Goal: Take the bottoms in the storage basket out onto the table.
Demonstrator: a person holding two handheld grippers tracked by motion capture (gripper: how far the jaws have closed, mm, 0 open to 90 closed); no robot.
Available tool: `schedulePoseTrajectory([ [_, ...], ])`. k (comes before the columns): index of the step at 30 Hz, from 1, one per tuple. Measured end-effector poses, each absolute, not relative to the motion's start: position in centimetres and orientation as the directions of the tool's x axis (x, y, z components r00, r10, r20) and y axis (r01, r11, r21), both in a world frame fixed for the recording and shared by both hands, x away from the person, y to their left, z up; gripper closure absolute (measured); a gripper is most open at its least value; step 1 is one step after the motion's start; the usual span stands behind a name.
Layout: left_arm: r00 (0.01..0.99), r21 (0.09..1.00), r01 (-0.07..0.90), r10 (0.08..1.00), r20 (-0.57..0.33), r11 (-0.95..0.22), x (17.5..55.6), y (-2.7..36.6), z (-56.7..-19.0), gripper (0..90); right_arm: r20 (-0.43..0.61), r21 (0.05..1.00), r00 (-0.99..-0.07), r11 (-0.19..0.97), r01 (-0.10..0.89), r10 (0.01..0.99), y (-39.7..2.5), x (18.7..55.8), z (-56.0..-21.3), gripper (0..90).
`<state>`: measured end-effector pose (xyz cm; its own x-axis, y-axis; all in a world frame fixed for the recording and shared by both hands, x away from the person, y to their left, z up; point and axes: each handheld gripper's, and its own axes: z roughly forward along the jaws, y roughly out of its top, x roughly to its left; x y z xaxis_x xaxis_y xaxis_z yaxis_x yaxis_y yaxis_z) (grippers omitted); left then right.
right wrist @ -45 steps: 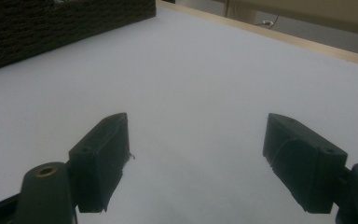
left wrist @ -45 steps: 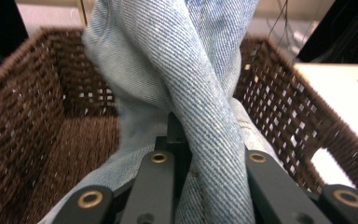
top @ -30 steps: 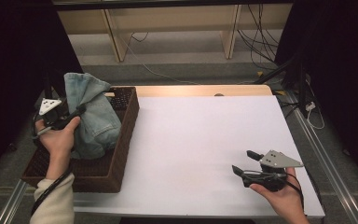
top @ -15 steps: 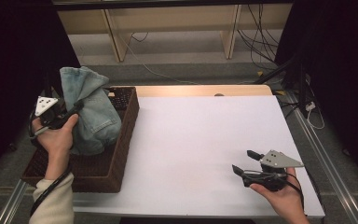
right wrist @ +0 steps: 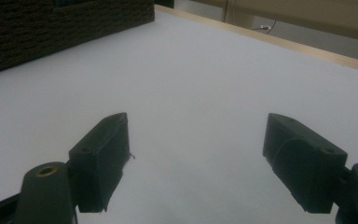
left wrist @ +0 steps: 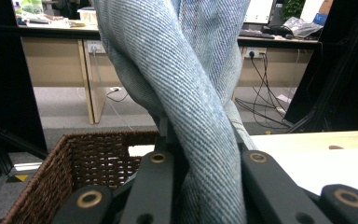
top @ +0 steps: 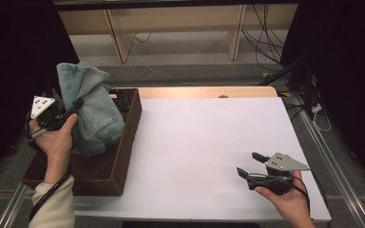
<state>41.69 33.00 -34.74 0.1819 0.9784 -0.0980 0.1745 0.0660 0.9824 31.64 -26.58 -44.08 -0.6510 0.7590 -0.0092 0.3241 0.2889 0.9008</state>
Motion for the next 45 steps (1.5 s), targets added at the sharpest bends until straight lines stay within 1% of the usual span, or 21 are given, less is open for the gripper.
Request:
schedulePoseTrajectory([
  [15, 0.189, 0.990, 0.118, 0.977, -0.094, 0.073, 41.0, 33.0, -33.7, 79.8, -0.010, 0.900, -0.651, 0.290, 0.325, 0.759, -26.6, 31.6, -44.1, 23.6],
  [25, 0.196, 0.992, 0.100, 0.976, -0.092, 0.073, 40.7, 32.9, -33.1, 79.8, -0.009, 0.900, -0.651, 0.289, 0.325, 0.759, -26.6, 31.6, -44.1, 23.6],
  [45, 0.209, 0.993, 0.030, 0.971, -0.116, 0.112, 40.4, 32.2, -32.8, 79.8, -0.005, 0.903, -0.651, 0.282, 0.323, 0.759, -26.6, 31.6, -44.0, 23.6],
])
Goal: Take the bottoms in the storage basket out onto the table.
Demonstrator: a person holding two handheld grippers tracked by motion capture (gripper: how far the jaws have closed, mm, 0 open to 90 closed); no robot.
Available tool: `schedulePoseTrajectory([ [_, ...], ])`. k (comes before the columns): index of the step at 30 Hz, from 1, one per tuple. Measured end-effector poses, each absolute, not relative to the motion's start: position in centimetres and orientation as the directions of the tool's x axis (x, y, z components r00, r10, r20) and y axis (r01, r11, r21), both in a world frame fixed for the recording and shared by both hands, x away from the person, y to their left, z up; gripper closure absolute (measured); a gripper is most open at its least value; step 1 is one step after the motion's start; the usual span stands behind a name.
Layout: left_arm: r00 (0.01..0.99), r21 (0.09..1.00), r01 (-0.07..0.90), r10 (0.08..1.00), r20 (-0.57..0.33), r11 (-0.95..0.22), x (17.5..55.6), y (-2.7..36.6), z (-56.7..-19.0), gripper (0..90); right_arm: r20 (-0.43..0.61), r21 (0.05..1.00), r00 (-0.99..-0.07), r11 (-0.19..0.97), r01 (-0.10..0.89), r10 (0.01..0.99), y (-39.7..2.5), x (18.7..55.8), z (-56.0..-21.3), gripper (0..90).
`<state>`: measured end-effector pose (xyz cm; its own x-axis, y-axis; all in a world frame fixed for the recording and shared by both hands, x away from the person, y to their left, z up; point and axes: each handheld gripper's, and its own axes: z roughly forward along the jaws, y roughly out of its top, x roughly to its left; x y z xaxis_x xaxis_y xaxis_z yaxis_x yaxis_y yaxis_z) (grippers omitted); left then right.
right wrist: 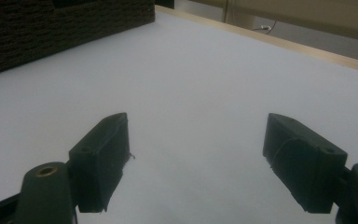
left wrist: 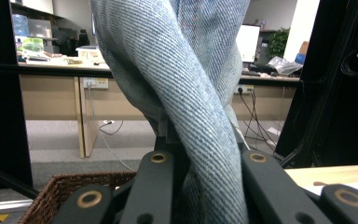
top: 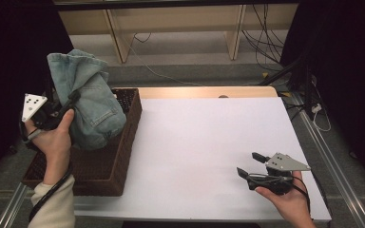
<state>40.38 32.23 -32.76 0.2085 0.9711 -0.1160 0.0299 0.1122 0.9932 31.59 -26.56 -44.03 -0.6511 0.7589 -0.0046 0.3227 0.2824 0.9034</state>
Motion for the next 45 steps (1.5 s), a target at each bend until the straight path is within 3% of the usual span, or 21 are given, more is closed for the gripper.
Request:
schedulePoseTrajectory([
  [45, 0.269, 0.986, -0.062, 0.954, -0.134, 0.156, 38.6, 31.2, -30.0, 79.6, -0.005, 0.903, -0.650, 0.283, 0.323, 0.760, -26.6, 31.6, -44.1, 23.6],
])
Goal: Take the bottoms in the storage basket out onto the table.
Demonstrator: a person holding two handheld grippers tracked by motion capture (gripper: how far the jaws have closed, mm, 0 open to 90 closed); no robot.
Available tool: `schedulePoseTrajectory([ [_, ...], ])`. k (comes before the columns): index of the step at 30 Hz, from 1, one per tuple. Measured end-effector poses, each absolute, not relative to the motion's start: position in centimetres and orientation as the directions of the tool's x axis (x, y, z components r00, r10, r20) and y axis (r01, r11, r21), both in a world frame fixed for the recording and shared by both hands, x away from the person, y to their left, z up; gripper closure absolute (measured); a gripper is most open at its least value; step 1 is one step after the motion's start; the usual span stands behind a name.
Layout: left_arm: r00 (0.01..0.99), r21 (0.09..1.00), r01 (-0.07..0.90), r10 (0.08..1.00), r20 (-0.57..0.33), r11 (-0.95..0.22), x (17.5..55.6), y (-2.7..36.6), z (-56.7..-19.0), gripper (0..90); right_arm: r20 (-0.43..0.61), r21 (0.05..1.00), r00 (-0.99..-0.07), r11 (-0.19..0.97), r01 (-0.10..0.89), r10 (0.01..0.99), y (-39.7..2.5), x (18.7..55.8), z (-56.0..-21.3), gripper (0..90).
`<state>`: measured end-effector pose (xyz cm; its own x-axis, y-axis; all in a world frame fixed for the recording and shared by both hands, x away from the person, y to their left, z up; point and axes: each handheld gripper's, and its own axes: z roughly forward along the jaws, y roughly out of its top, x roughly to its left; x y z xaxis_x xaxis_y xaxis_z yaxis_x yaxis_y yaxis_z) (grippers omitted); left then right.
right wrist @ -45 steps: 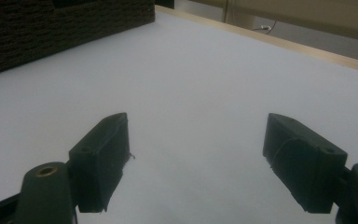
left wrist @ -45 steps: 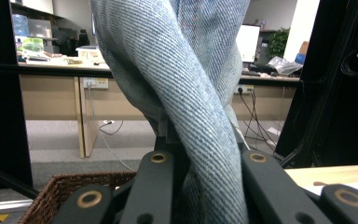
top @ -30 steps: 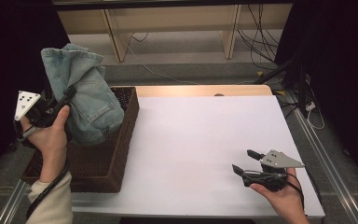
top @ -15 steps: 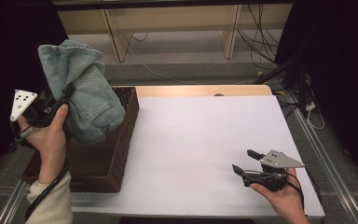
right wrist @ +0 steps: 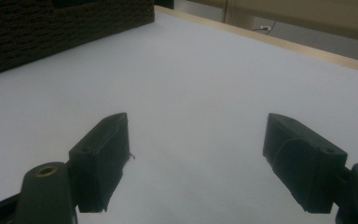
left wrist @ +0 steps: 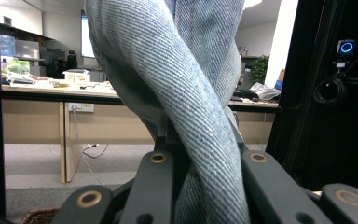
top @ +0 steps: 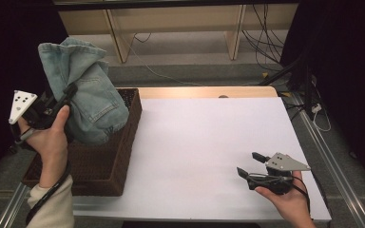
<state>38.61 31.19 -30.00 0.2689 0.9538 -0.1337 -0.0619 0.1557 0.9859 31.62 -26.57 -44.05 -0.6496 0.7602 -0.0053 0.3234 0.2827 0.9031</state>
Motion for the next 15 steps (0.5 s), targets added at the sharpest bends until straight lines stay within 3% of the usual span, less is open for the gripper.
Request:
schedulePoseTrajectory([
  [15, 0.278, 0.986, -0.073, 0.953, -0.122, 0.147, 38.36, 30.76, -29.57, 79.6, -0.007, 0.904, -0.649, 0.283, 0.322, 0.760, -26.58, 31.62, -44.04, 23.6],
])
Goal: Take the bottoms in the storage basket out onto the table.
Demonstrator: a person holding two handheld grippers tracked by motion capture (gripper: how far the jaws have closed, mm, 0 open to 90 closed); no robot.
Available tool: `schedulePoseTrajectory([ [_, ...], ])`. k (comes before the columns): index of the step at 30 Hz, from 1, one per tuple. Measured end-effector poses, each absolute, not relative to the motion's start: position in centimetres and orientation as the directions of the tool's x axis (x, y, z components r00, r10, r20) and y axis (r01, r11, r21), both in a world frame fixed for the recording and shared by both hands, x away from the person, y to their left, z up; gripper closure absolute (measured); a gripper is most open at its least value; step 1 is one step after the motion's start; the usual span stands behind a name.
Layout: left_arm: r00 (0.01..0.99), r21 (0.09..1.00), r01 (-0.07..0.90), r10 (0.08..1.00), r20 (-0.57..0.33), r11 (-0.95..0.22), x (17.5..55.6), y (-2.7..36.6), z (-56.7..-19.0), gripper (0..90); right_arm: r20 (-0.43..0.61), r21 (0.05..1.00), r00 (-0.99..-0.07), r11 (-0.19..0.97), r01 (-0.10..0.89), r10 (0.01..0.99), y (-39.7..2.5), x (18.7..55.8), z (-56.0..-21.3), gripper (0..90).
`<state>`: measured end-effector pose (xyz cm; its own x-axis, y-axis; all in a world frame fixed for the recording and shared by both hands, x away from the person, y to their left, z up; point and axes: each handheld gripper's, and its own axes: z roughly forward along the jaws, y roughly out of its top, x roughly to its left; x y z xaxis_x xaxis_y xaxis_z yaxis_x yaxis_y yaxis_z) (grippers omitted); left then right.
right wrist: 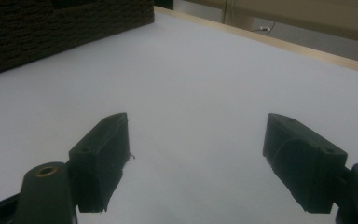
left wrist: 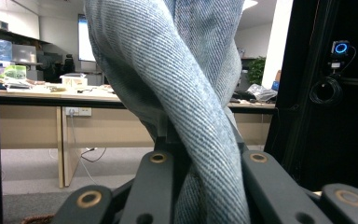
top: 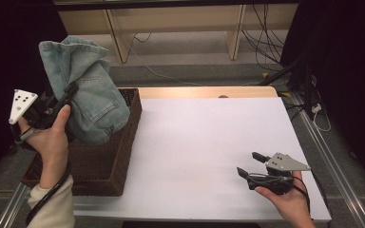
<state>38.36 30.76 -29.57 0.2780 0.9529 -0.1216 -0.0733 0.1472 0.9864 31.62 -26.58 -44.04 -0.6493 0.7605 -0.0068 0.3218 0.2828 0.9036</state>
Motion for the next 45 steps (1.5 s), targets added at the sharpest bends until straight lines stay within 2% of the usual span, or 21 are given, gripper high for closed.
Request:
schedulePoseTrajectory([
  [45, 0.338, 0.984, -0.086, 0.933, -0.120, 0.158, 38.0, 28.8, -28.8, 79.6, -0.012, 0.904, -0.646, 0.284, 0.319, 0.763, -26.6, 31.6, -44.0, 23.6],
])
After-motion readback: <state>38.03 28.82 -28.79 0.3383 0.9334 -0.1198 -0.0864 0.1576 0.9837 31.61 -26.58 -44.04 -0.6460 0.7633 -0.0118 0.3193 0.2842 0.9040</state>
